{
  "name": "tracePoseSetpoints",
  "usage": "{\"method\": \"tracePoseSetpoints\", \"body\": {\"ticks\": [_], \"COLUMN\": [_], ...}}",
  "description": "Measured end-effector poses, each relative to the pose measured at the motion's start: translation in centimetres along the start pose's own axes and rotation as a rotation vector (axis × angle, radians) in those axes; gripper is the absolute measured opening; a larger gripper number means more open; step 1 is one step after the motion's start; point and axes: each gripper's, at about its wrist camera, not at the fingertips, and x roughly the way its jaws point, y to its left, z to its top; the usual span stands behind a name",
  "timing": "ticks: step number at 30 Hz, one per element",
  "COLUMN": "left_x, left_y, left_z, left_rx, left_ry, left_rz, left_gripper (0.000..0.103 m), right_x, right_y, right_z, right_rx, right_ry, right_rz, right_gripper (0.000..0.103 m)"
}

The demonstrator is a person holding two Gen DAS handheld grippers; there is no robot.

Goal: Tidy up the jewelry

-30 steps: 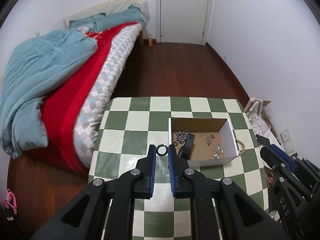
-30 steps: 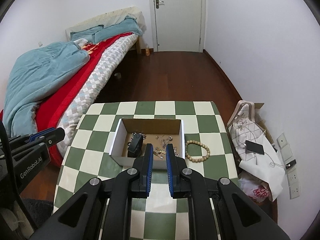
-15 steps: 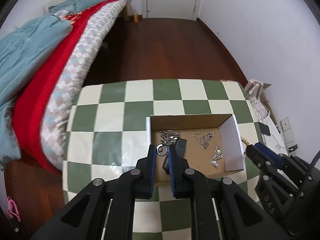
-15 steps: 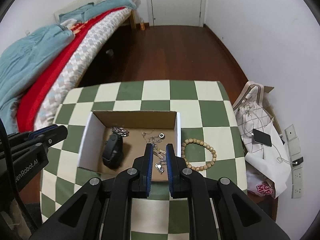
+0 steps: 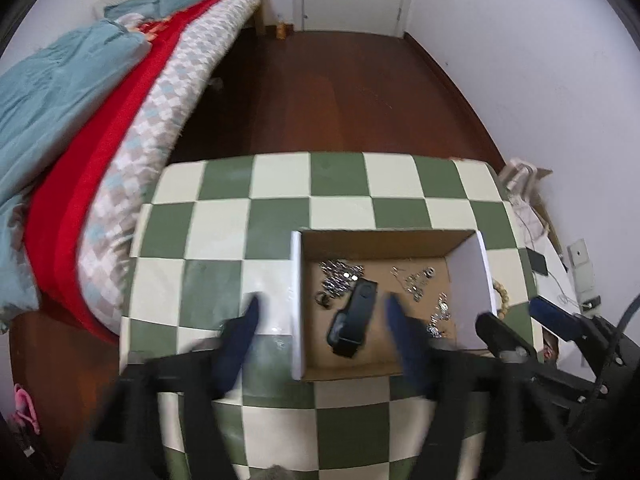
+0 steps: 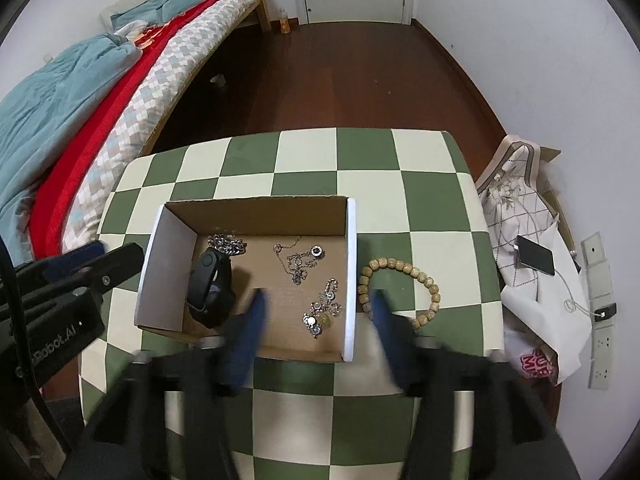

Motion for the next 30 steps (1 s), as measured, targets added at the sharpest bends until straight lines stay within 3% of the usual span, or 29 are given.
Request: {"method": "tracePoseSetpoints", "body": {"ticks": [1,2,3,5,6,10,20,30], "left_x": [-0.4,-0.6,-1.0,-1.6,-2.1,-4.3,-11.3,-20.5], "left_y": [0.2,0.4,0.5,0.7,0.9,1.8,1.9,2.1], "left_z": [0.0,0.0,-0.1,-0.2,-0.3,-1.3,-5.6,-9.1], "left_rx": [-0.007,-0.009,-0.009,-0.007,-0.012,-0.034,-0.034,-0.03], "left_ry": [-0.009,-0.011,-0.011,-0.022,-0.033,-0.077,-0.172,-0.271], "left_rz": [0.004,0.01,0.026,0.051,0.056,0.081,0.105,0.082], "left_gripper": [0.085,0.086,0.087,0.103,0.103,0.103,0.103,0.103], "right_x": [-0.3,-0.6,-0.8,-1.5,-2.0,-3.9,-10.9,-21.5], "right_y": [0.0,0.1,0.2,0.2,0.2,0.0,-0.1,0.9], "right_z": [-0.1,-0.1,-0.1,-0.2,-0.4,-1.2,-5.0,-9.9], "right_rx": [-0.004,-0.009,-0.012,-0.016,-0.017,-0.011,0.026,0.02], "right_ry": [-0.002,-0.002,-0.003,0.0,-0.001,-0.015,-0.097,-0.225], "right_rz": [-0.005,-0.016,-0.02,-0.043,-0.065,-0.117,-0.142,-0.13], "right_gripper": [0.066,0.067,0.074,0.09,0.096,0.103,0.103,0.103]}}
